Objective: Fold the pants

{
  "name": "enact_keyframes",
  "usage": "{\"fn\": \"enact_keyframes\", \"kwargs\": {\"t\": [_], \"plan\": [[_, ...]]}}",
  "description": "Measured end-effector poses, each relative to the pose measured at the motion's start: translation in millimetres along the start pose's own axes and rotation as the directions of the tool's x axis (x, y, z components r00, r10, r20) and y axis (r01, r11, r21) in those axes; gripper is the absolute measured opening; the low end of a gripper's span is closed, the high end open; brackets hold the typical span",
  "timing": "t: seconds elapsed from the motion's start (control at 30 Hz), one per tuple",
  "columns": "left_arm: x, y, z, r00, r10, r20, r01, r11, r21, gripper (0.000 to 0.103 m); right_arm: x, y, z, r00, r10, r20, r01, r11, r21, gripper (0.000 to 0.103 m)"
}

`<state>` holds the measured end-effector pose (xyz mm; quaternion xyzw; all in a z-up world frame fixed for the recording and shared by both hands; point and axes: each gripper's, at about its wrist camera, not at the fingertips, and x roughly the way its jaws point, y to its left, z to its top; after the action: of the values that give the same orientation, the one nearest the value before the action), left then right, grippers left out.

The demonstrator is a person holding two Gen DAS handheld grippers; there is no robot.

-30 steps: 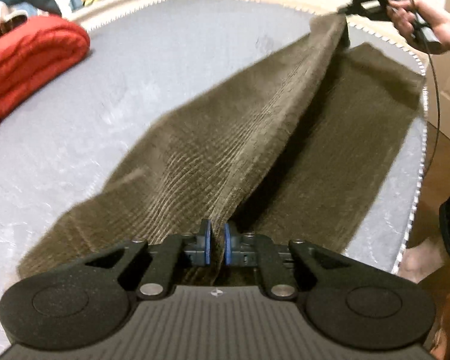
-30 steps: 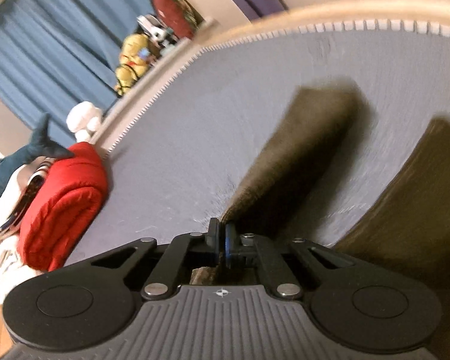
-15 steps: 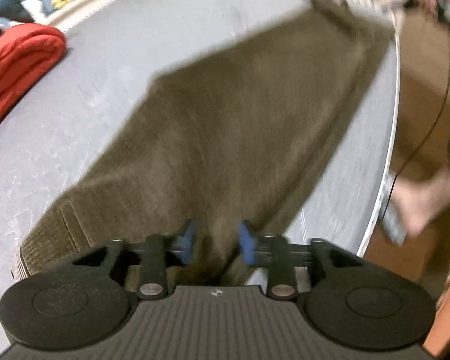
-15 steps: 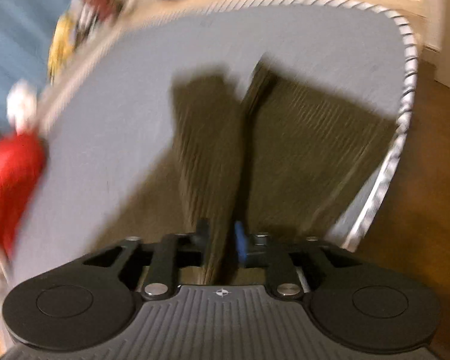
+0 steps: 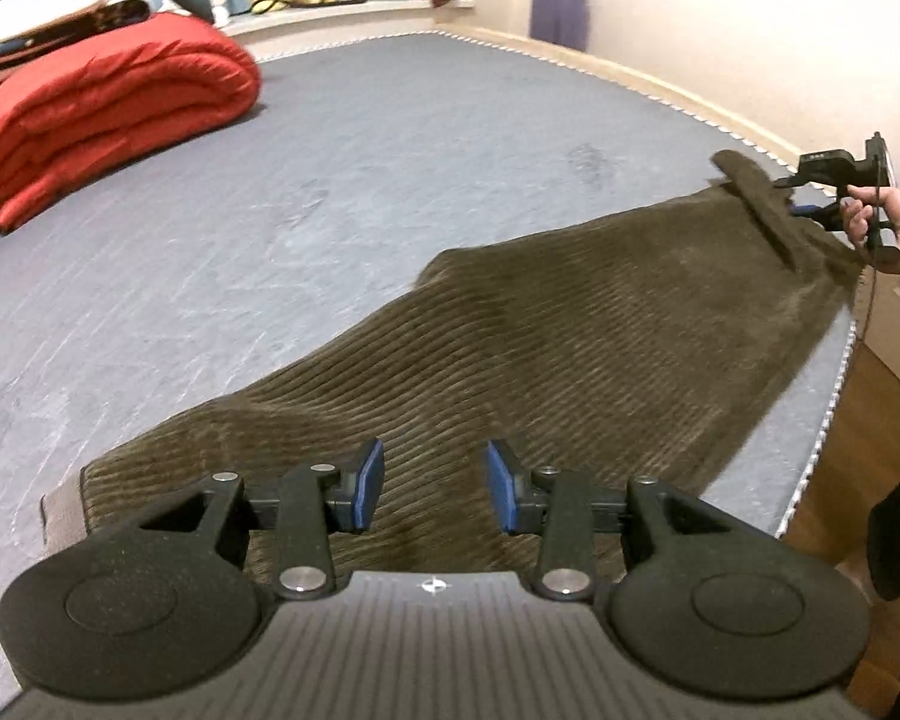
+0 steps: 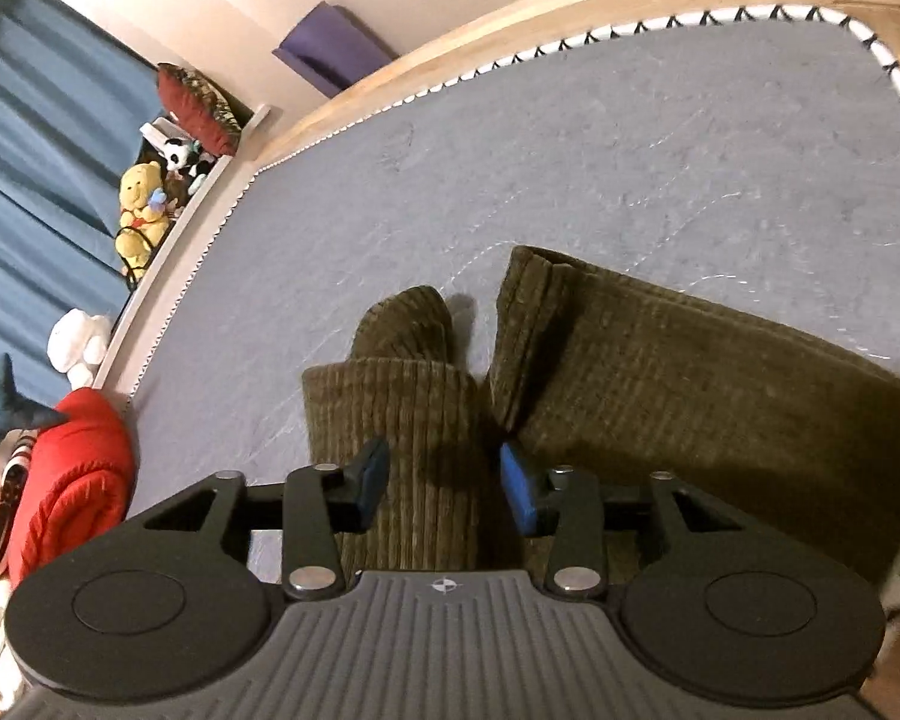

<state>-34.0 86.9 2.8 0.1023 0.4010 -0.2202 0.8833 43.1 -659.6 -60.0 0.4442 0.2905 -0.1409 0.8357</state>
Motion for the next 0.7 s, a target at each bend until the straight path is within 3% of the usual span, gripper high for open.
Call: {"fn": "enact_keyframes", "kwargs": {"t": [0.13,0.23,0.33,0.47,0.57,0.63,0.7], "plan": [[1,8,-1,1.000,0.018,-0.009,-0.018,1.000,-0.013,0.042,17,-4,1,1.000,0.003,-0.024,-0.002,0.999,0.042,0.048],[2,9,0,1.000,0.018,-0.005,-0.018,1.000,-0.013,0.042,18,7,4,0.999,0.028,-0.020,-0.027,1.000,0.013,0.008],[-1,4,2,1.000,0.013,0.005,-0.013,1.000,0.001,0.042,-5,25,9,0.996,0.076,0.043,-0.074,0.996,-0.044,0.004],[-4,-3,8,1.000,0.001,0.024,-0.001,1.000,0.006,0.042,-77,46,12,0.971,0.090,0.220,-0.061,0.989,-0.135,0.002],[-4,-7,11,1.000,0.004,0.024,-0.004,1.000,0.006,0.042,-128,39,-4,0.935,-0.090,0.342,0.146,0.979,-0.142,0.002],[-2,-10,13,1.000,0.011,0.013,-0.012,1.000,0.007,0.042,-137,15,-16,0.916,-0.246,0.317,0.278,0.959,-0.059,0.002],[0,-10,13,1.000,0.017,0.003,-0.017,1.000,0.004,0.042,-127,-13,-23,0.910,-0.343,0.231,0.350,0.937,0.011,0.003]]}}
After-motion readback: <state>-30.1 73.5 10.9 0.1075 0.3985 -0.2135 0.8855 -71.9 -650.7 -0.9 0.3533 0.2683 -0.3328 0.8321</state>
